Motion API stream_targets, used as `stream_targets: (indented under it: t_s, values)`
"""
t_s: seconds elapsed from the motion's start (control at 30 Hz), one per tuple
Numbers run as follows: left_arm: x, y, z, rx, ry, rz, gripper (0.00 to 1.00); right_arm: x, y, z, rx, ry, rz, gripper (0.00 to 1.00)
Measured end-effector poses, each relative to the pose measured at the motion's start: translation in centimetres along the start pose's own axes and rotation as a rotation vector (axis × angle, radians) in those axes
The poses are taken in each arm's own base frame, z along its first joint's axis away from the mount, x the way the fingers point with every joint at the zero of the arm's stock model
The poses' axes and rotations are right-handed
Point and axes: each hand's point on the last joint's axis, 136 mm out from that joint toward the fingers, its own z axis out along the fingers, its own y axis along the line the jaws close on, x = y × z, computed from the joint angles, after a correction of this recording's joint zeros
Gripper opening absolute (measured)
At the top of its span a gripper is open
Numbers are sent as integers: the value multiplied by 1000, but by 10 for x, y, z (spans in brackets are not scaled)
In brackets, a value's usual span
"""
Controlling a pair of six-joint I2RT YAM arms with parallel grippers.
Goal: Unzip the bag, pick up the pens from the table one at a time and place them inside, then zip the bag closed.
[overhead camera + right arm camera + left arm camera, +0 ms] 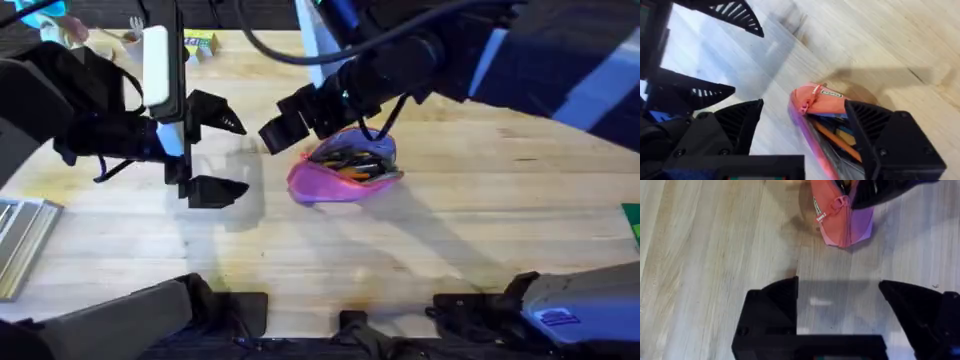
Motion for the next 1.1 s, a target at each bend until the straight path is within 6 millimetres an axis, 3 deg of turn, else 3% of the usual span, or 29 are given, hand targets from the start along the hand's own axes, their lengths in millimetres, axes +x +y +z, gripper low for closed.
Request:
stream_targets:
  t_s: [0.27, 0.53, 0.8, 0.97, 1.1]
  values:
    - [0, 0, 0, 0, 0, 0, 993, 12, -4, 32, 23, 69, -42, 998]
    - [0, 0, 0, 0, 0, 0, 995, 14, -6, 38, 29, 79, -47, 998]
    - [0, 0, 0, 0, 0, 0, 995, 29, -11, 54, 40, 146, -38, 981]
    - [0, 0, 0, 0, 0, 0, 995, 31, -12, 55, 43, 155, -40, 911]
    - [0, 0, 0, 0, 0, 0, 995, 39, -13, 54, 48, 187, -40, 748]
